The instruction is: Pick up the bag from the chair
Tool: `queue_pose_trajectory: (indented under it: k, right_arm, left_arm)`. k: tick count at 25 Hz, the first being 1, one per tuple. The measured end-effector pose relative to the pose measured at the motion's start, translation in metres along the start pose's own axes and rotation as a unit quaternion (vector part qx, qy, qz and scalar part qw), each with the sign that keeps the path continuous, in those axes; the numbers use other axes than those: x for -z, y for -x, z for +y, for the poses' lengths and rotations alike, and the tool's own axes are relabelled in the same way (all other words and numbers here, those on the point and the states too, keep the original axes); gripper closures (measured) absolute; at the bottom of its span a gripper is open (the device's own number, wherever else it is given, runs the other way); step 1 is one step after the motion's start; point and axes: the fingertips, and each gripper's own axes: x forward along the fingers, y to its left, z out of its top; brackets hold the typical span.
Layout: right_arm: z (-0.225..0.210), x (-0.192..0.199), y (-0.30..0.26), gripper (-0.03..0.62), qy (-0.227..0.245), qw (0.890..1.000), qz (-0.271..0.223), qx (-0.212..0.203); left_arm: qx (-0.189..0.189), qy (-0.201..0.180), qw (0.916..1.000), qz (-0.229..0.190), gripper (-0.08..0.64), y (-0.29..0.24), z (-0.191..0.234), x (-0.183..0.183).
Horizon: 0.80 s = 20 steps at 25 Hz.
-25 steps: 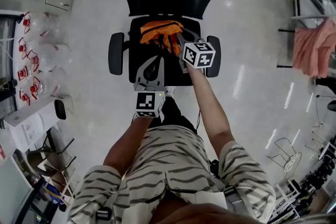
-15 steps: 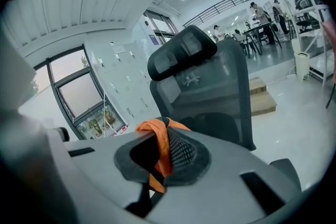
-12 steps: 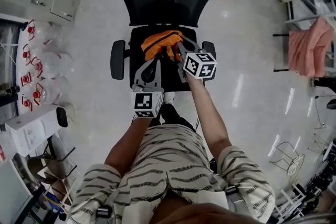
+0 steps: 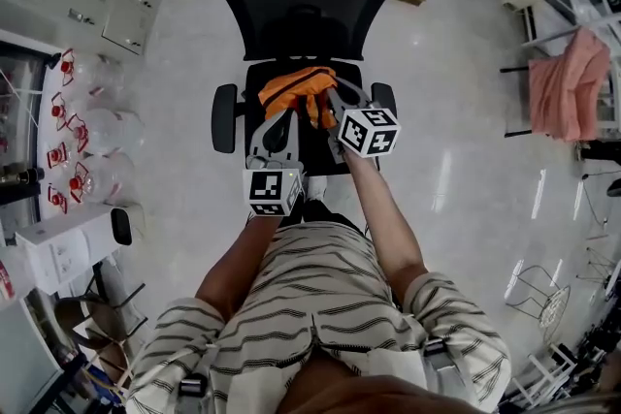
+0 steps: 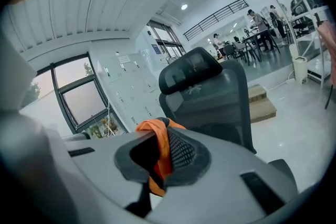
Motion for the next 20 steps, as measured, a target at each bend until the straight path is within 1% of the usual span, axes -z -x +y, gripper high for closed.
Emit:
queue_pose_trajectory:
  k: [7,13,20]
  right_arm:
    - [0.015,-0.012,0.02,0.568,0.012,1.0,-0.015,0.0]
    - [0.025,-0.028,0.04,0.568,0.015,0.999,-0.036,0.003]
    - [0.037,-0.041,0.06,0.568,0.025,0.998,-0.054,-0.001]
  left_arm:
    - [0.007,-0.006,0.9999,-0.006,0.537,0.009,-0.007,-0.012]
    - [0.016,-0.02,0.9995,-0.021,0.537,0.013,-0.016,-0.03]
    - [0.023,-0.024,0.9987,-0.037,0.537,0.014,-0.023,-0.047]
